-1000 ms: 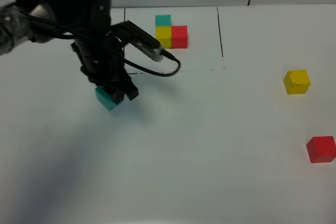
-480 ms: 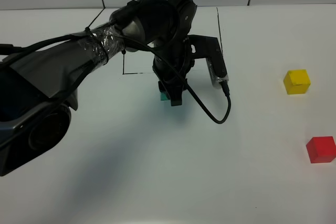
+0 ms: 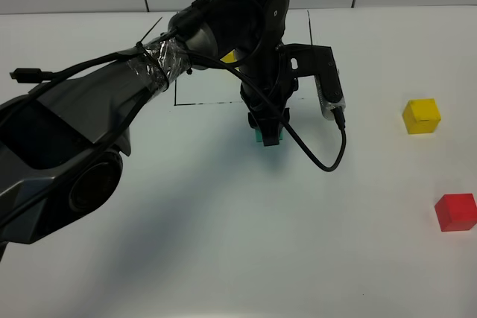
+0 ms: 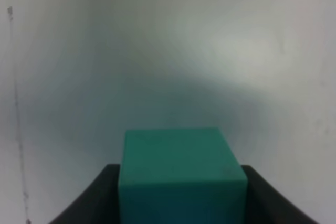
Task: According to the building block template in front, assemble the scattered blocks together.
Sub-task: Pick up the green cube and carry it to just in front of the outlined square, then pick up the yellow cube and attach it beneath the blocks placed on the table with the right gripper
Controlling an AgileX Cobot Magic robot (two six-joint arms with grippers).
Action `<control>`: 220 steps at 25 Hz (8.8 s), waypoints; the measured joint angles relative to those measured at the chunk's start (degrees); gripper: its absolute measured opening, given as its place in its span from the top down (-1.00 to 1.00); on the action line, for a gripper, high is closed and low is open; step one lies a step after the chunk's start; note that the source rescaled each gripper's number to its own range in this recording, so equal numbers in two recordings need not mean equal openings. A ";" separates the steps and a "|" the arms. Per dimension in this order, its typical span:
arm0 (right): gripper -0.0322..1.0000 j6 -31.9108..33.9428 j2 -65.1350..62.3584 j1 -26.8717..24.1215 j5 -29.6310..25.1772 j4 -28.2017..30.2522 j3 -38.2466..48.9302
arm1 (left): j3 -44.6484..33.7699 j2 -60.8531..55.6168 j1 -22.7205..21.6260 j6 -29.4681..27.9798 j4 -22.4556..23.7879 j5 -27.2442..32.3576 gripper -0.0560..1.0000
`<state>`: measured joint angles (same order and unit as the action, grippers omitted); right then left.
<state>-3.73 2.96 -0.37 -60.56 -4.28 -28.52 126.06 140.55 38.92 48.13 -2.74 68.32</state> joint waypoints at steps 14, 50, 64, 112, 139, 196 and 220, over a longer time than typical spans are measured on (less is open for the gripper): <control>-0.48 0.00 0.00 0.00 0.00 0.00 0.00 | 0.10 4.25 0.00 1.23 -0.17 0.00 0.89; -0.48 0.00 0.00 0.00 0.00 -0.07 0.00 | 0.11 0.30 0.00 4.28 -5.84 0.04 -0.95; -0.48 0.00 0.00 0.00 0.00 -0.13 0.00 | 0.11 -9.79 -8.42 -11.59 -3.58 0.17 -0.95; -0.48 0.00 0.00 0.00 0.00 -0.50 0.00 | -76.74 -105.30 -37.04 -41.70 -4.72 -20.75 -0.94; -0.48 0.00 0.00 0.00 0.00 -0.64 0.00 | -96.96 -138.64 -37.04 -44.81 -4.84 -9.66 -0.94; -0.48 0.00 0.00 0.00 0.00 -0.94 0.00 | -97.16 -138.70 -37.04 -47.18 -2.03 -9.14 -0.93; -0.48 0.00 0.00 0.00 0.00 -1.14 0.00 | -97.16 -138.70 -37.04 -47.18 -2.03 -9.14 -0.93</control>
<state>-3.73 2.96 -0.37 -60.56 -5.43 -28.52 28.90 1.85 1.88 0.95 -4.77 59.18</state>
